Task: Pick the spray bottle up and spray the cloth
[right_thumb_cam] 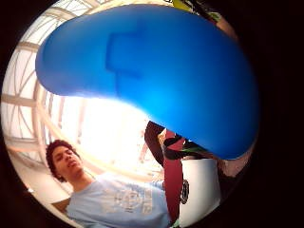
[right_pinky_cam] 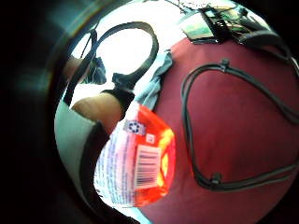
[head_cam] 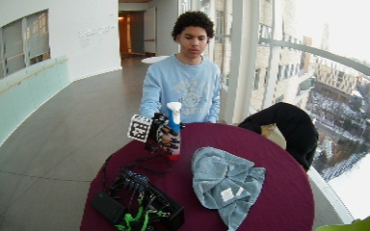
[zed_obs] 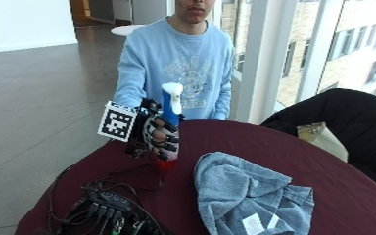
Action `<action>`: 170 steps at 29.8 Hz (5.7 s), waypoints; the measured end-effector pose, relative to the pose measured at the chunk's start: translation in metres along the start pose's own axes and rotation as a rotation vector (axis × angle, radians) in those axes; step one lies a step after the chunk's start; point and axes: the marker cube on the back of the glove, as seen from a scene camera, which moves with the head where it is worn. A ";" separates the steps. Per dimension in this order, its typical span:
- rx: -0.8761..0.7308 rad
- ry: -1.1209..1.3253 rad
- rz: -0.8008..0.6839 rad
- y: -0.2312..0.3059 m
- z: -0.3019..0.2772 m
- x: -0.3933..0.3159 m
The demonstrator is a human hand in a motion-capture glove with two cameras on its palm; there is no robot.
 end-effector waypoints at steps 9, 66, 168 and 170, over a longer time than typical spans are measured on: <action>-0.224 0.112 0.042 -0.030 -0.013 -0.020; -0.774 0.206 0.448 -0.064 0.036 -0.025; -0.606 -0.082 -0.435 0.041 0.319 -0.144; -0.604 -0.023 -0.456 0.042 0.291 -0.145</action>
